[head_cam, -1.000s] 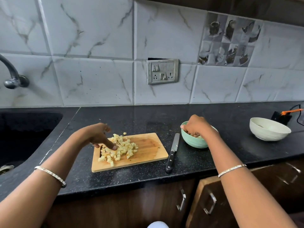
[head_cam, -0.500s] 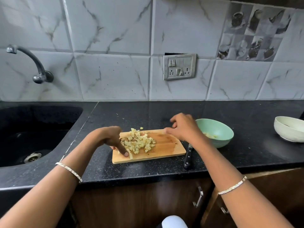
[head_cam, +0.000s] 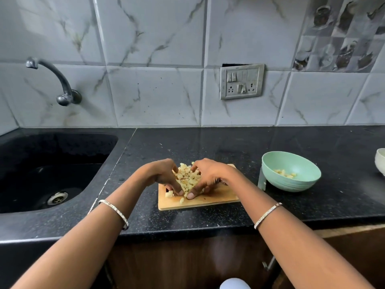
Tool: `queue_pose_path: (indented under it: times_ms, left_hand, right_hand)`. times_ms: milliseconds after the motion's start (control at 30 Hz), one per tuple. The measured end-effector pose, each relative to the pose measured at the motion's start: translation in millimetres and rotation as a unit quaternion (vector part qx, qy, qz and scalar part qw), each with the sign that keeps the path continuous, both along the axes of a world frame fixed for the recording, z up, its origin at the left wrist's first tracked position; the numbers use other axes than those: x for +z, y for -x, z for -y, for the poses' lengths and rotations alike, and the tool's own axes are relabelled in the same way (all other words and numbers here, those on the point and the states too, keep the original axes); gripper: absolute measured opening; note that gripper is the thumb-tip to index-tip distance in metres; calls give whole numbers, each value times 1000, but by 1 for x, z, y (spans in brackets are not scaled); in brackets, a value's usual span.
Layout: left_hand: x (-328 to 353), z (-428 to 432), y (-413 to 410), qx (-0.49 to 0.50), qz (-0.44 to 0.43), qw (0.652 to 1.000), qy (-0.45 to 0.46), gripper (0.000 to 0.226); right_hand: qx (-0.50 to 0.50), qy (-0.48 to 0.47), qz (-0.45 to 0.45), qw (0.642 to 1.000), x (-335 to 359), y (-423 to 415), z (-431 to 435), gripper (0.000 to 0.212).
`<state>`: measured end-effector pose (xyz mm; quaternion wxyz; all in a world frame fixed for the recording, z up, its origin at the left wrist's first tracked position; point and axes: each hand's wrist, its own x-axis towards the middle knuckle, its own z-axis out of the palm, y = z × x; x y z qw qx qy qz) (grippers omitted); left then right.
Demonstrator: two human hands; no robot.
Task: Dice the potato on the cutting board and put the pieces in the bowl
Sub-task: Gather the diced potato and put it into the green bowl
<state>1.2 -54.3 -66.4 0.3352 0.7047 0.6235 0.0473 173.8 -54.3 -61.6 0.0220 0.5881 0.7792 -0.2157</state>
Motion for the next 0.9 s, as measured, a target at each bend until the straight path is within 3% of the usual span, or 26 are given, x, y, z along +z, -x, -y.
queue_pose_path:
  times_ms: [100, 233, 300, 400, 533, 667, 900]
  left_hand:
    - [-1, -1, -1, -11, 0, 1000, -13, 81]
    - [2, -3, 3, -12, 29, 999, -1, 74]
    - [7, -2, 7, 4, 66, 998, 8, 75]
    - [10, -4, 15, 38, 118, 992, 4, 76]
    - [3, -11, 23, 61, 144, 987, -24, 85]
    - [-1, -14, 25, 75, 123, 989, -40, 85]
    - [-5, -16, 26, 68, 110, 992, -16, 88]
  right_hand:
    - [11, 17, -16, 1000, 3, 1, -2, 100]
    - [-5, 82, -114, 990, 11, -10, -11, 80]
    - [-25, 62, -160, 985, 17, -15, -21, 50]
    - [-98, -57, -189, 975, 13, -13, -42, 12]
    - [-124, -148, -139, 971, -8, 2, -67, 15]
    - [-103, -104, -105, 984, -24, 21, -83, 24]
    - [-102, -67, -75, 990, -27, 35, -96, 21]
